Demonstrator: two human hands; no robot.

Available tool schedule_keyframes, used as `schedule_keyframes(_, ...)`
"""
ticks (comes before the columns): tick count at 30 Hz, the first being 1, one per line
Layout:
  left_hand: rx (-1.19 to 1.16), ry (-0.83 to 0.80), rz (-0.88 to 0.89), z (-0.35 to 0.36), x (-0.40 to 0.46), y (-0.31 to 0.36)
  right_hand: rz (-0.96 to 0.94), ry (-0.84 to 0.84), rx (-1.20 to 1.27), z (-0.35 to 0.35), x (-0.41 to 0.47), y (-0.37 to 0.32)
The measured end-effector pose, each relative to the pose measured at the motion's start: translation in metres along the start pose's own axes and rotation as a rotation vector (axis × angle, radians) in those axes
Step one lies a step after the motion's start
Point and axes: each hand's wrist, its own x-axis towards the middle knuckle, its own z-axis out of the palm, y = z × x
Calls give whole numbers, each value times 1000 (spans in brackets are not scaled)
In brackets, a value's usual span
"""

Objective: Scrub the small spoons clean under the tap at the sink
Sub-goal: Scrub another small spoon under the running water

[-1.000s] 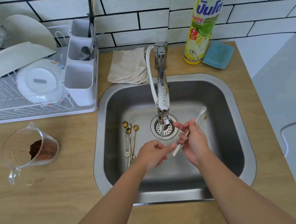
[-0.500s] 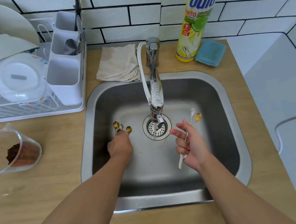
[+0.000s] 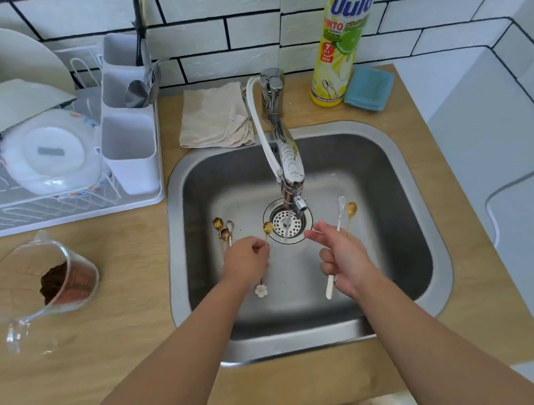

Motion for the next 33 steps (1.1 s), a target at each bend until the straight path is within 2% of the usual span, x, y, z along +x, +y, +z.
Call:
schedule_keyframes(3,-242,-56,-77,12,-10,8,-20,45,-93,7,0,11)
schedule_keyframes(6,-330,-59,-125,19,-17,16,-17,32,-150,15,3,17)
schedule_keyframes(14,-452,-44,-176,26,-19,33,1,-67,-233,30,18,13)
schedule_keyframes(20,-516,-70,-174,26,-20,34,89,-164,-287,39,30,7)
schedule_keyframes(28,-603,-121,-174,25,-21,33,-108,22,-467,43,42,-1)
schedule_keyframes(33,-655,-140,-208,20,-18,40,-45,-140,-325,42,35,0)
